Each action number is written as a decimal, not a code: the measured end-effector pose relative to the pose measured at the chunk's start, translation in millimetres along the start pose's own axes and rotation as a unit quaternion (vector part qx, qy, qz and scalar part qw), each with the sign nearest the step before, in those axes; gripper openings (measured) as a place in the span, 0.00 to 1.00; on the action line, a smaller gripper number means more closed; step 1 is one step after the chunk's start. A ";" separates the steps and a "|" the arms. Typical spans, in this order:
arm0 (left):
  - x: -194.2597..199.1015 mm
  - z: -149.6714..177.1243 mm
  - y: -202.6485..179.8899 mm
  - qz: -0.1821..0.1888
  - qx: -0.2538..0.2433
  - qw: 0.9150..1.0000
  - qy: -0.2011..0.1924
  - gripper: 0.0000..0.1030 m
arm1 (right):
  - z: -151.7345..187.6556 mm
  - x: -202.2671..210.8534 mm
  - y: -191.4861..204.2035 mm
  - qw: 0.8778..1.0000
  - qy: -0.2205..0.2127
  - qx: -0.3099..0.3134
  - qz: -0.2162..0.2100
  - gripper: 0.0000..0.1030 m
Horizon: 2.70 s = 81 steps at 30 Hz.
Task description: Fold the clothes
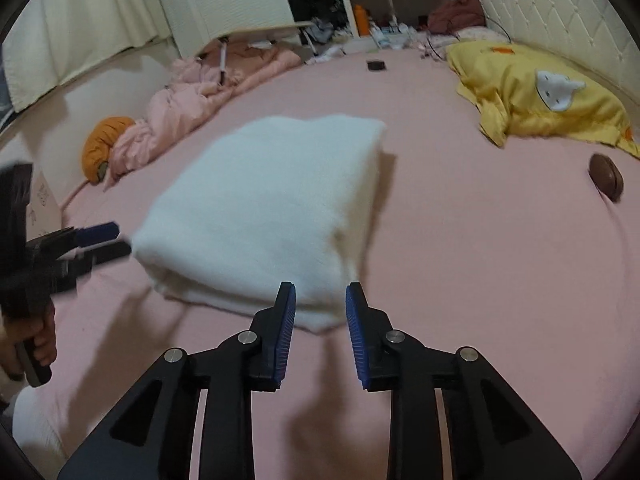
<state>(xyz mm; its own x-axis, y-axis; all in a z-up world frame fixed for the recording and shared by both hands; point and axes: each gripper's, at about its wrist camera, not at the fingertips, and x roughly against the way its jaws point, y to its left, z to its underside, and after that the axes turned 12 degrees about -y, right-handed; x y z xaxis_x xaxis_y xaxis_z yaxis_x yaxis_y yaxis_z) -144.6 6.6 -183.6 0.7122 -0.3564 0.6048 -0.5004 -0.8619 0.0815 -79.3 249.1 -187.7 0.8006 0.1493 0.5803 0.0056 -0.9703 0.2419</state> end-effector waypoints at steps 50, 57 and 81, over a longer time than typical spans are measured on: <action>-51.2 -23.1 17.1 0.162 0.200 0.966 -0.014 0.52 | -76.1 -116.5 4.0 0.998 0.017 0.020 -0.063 0.32; -6.7 -31.9 -5.9 0.078 0.128 0.988 -0.041 0.69 | -79.5 -68.3 0.0 0.999 -0.041 0.026 0.002 0.34; 57.7 28.9 -30.0 -0.064 0.192 0.978 0.056 0.79 | 33.9 55.3 70.5 0.994 -0.013 0.005 0.113 0.56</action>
<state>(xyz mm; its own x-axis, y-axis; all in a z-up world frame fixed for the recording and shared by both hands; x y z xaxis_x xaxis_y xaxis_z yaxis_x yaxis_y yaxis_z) -74.2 1.5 -174.0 0.6871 -0.2141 0.6943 -0.1747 -0.9762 -0.1282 -14.3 182.5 -164.9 0.7971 -0.0769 0.5990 -0.1695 -0.9805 0.0996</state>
